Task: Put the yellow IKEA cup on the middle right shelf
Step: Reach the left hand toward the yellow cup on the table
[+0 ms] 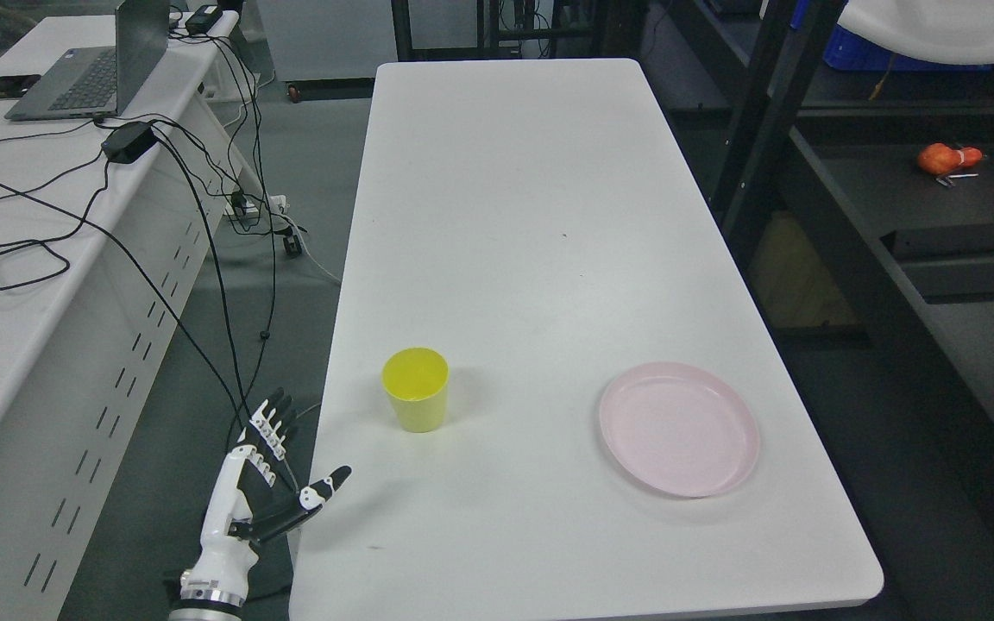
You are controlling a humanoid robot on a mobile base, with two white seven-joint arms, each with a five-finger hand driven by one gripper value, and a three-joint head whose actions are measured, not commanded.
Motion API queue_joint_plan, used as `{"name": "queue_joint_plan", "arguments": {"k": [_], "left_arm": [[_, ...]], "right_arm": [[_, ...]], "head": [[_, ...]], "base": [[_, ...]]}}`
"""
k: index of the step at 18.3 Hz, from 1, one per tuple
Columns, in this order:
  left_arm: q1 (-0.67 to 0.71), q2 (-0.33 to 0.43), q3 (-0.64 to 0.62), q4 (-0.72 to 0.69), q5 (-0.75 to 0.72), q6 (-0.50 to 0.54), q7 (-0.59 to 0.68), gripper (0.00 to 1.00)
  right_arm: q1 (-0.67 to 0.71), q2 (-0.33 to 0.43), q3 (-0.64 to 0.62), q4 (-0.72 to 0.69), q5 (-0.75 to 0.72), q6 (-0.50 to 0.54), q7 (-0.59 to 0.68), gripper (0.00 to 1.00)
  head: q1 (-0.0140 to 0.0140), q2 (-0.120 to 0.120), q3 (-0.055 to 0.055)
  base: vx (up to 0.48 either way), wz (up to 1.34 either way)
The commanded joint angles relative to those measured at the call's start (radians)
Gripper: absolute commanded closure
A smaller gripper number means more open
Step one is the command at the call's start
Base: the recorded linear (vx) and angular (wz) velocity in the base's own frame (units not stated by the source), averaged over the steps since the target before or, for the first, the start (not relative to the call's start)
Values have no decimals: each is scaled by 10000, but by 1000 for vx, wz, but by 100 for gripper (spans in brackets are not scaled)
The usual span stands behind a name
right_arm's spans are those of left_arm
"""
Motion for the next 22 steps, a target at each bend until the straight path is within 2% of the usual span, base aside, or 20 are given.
{"name": "queue_joint_plan", "arguments": {"k": [1, 4, 10, 17, 22], "left_arm": [[44, 245, -105, 8, 0, -173, -7, 1], [29, 230, -90, 54, 305, -158, -7, 1], [-706, 174, -151, 1019, 2529, -51, -360, 2], [-1902, 215, -105, 2262, 2485, 454, -360, 2], [-2486, 174, -182, 2508, 1137, 517, -696, 1]], "right_arm": [[138, -175, 169, 0, -245, 2, 8, 1], [138, -175, 169, 0, -245, 2, 8, 1], [138, -175, 169, 0, -245, 2, 8, 1], [138, -175, 169, 0, -245, 2, 8, 1], [138, -175, 169, 0, -245, 2, 8, 0]], "head": [[0, 0, 0], [0, 0, 0], [0, 0, 0], [0, 0, 0], [0, 0, 0]], "base": [[0, 0], [0, 0], [0, 0], [0, 0], [0, 0]]}}
